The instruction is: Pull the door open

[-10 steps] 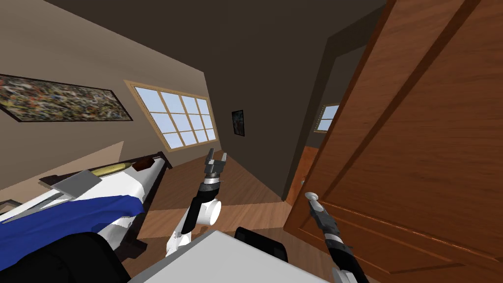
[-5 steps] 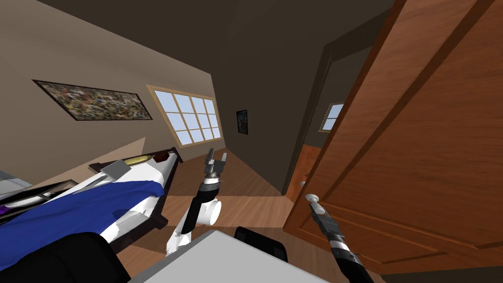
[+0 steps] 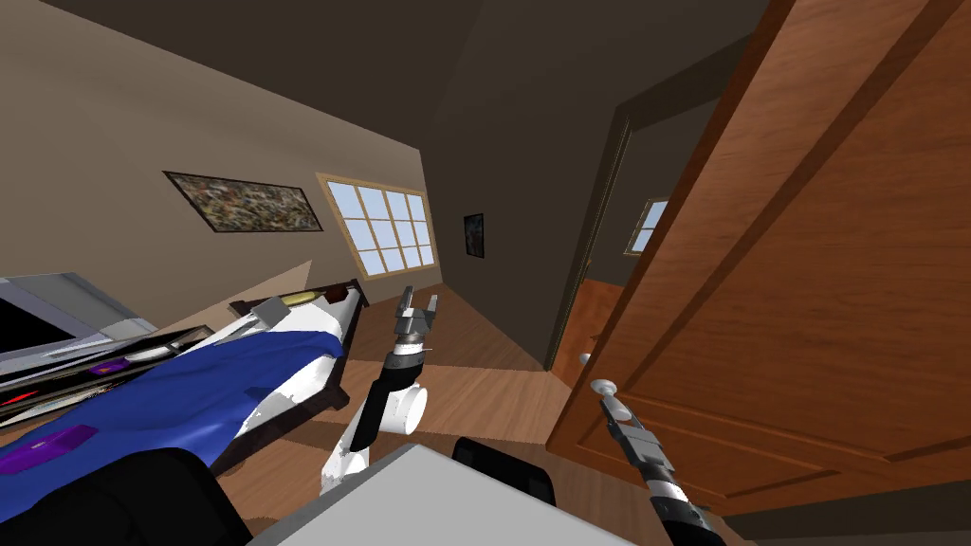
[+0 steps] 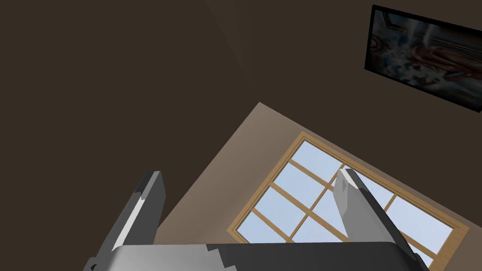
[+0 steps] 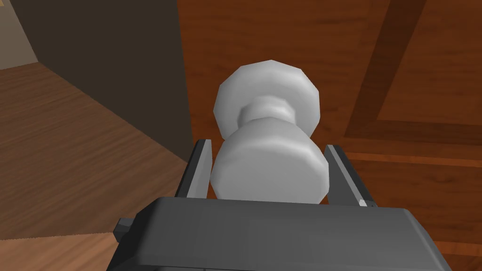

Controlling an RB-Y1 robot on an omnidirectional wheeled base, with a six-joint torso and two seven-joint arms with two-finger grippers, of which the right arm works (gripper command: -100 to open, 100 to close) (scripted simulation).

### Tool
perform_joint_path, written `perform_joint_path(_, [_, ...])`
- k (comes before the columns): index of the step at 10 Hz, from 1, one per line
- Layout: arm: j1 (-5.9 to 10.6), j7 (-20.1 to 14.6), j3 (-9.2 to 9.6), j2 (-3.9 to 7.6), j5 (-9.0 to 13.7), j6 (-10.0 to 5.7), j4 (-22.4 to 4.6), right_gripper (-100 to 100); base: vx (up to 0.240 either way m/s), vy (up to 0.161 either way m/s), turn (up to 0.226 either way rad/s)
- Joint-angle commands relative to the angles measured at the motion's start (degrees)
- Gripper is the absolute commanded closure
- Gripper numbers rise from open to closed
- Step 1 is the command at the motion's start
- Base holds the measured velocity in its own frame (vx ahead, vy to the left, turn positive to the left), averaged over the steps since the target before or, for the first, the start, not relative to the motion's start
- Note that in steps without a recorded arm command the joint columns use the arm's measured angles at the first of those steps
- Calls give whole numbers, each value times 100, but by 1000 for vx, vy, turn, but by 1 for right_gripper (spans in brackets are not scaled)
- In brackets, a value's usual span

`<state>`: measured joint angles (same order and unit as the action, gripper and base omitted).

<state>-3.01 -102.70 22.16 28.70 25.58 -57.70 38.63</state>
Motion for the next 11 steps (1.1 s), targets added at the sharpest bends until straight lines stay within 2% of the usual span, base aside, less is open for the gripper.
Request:
perform_joint_path(1, [-15, -114, 80, 45, -46, -194, -129, 100, -151, -52, 83])
perform_joint_path(7, [-264, -469, 359, 322, -194, -744, -236, 100, -177, -64, 114])
perform_joint_path(8, [-214, -442, 332, 297, -180, -683, -245, 100, -97, -32, 27])
perform_joint_path(11, [-287, -541, 426, 355, -229, -906, -349, 100, -158, -73, 163])
